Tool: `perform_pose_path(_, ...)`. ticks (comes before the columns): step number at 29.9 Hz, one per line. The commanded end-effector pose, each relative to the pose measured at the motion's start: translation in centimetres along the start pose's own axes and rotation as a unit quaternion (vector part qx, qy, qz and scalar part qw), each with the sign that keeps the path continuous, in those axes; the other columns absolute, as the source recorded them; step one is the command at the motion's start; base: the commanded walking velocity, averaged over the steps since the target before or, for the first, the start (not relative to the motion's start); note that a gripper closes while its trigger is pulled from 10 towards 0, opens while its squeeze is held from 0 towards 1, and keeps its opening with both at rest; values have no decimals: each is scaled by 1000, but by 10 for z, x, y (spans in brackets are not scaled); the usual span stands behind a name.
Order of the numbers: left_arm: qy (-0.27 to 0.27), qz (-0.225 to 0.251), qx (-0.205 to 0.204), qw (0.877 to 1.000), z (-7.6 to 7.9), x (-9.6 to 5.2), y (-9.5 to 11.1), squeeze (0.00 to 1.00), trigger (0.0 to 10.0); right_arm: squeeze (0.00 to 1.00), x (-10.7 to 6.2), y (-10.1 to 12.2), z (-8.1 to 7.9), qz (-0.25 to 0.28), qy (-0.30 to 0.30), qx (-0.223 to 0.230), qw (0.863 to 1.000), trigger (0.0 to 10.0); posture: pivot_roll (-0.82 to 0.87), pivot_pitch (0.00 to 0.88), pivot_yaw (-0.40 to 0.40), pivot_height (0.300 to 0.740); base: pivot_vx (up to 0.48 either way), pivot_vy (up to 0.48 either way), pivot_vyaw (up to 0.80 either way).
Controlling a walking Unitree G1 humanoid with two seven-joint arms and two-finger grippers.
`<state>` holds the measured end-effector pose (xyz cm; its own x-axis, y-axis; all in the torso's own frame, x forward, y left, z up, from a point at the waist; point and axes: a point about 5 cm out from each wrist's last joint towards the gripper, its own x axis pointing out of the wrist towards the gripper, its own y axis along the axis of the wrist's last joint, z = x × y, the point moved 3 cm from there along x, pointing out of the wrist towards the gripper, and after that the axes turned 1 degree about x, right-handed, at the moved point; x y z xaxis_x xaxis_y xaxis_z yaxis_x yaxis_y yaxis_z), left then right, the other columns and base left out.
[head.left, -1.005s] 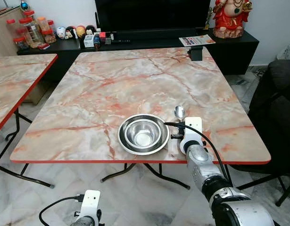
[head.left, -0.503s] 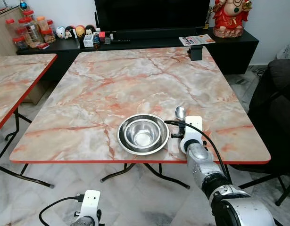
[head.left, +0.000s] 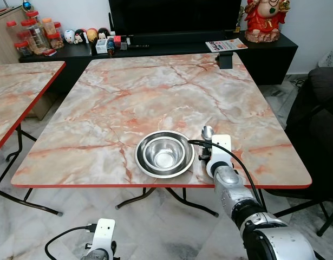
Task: Setting the table
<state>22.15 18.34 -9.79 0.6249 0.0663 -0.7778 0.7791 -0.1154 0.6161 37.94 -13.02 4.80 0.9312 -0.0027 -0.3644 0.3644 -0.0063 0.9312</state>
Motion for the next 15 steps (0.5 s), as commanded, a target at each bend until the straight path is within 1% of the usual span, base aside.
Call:
perform_pose_path(1,8,-11,7,1000,-5,-1,-5,0,10000,0,0,0,-2,1,2,6,1000,10000,-152,0,57,740,0,0,0)
perform_pose_path(3,8,-10,6,1000,-5,-1,-5,0,10000,0,0,17,-3,53,8,24,998,10000,-154,0,58,740,0,0,0)
perform_pose_path(5,7,-10,5,1000,-5,-1,-5,0,10000,0,-1,25,-3,83,9,16,996,10000,-156,0,59,740,0,0,0)
perform_pose_path(7,7,-9,5,1000,-5,-1,-5,0,10000,0,-2,28,-3,94,8,8,996,10000,-156,0,59,740,0,0,0)
perform_pose_path(12,6,-6,2,1000,-4,0,-3,0,10000,0,-4,33,0,118,0,27,993,10000,-160,0,59,740,0,0,0)
perform_pose_path(15,6,-2,-2,1000,-4,0,-2,0,10000,0,-7,42,0,152,0,25,988,10000,-160,0,59,740,0,0,0)
